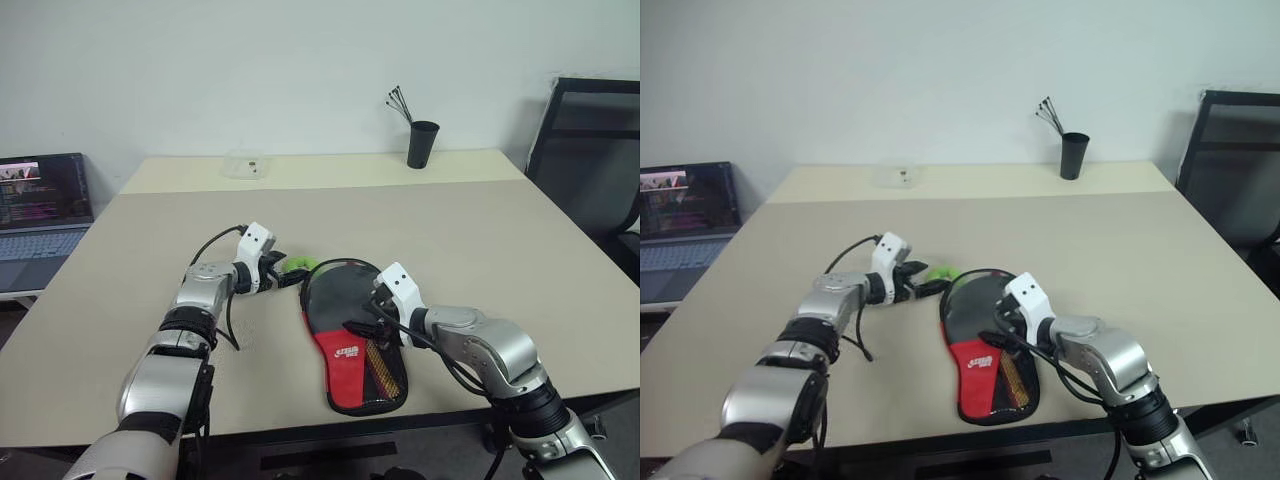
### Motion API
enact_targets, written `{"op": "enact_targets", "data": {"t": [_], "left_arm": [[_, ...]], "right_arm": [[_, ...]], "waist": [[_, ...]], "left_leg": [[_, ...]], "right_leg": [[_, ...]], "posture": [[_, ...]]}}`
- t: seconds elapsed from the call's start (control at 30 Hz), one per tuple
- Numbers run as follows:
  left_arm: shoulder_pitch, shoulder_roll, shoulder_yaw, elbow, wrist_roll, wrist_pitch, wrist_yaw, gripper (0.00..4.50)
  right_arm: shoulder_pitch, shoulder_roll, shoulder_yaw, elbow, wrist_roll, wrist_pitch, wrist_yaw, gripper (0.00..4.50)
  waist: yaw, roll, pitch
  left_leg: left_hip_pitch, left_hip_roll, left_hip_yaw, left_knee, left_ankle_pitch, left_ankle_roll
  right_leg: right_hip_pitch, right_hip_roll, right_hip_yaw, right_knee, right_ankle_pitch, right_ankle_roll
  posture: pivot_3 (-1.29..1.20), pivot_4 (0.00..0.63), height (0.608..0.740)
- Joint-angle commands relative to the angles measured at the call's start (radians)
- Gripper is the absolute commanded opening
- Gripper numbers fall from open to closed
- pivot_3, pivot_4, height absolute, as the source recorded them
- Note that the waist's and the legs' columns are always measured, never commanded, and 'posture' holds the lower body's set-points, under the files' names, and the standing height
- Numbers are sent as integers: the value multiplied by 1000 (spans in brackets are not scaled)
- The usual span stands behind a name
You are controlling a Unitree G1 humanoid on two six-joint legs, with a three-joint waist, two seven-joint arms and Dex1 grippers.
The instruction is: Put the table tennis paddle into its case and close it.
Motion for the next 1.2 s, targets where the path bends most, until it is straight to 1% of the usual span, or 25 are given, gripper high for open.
{"op": "enact_targets", "data": {"t": [0.03,0.57,0.83,0.93,1.07,1.2], "left_arm": [[-32,-4,5,37,24,-18,27,4464],[-13,-30,9,38,39,-24,1,4464],[-7,-43,37,22,6,22,-82,4464],[-6,-40,35,19,14,20,-80,3897],[-9,-41,36,29,25,13,-50,2454],[-7,-46,41,28,20,19,-60,994]], "right_arm": [[-1,8,-23,-45,-1,-3,-7,3437],[-6,24,-22,-23,-28,-24,-29,3437],[-7,26,-22,-20,-45,-31,-27,3437],[-4,26,-21,-25,-47,-28,-27,3437],[-1,27,-19,-27,-49,-28,-27,3437],[-1,24,-16,-27,-53,-32,-27,3437]], "waist": [[0,0,0],[0,0,0],[0,0,0],[0,0,0],[0,0,0],[0,0,0]], "left_leg": [[0,0,0,0,0,0],[1,0,0,3,0,0],[1,0,0,3,0,0],[1,0,0,3,0,0],[1,0,0,3,0,0],[1,0,0,3,0,0]], "right_leg": [[0,0,0,0,0,0],[0,0,0,4,0,0],[1,0,0,4,0,0],[1,-1,0,4,0,0],[1,-1,0,4,0,0],[1,-1,0,4,0,0]], "posture": [[0,150,740],[0,150,740],[0,150,740],[0,150,740],[0,150,740],[0,150,740]]}}
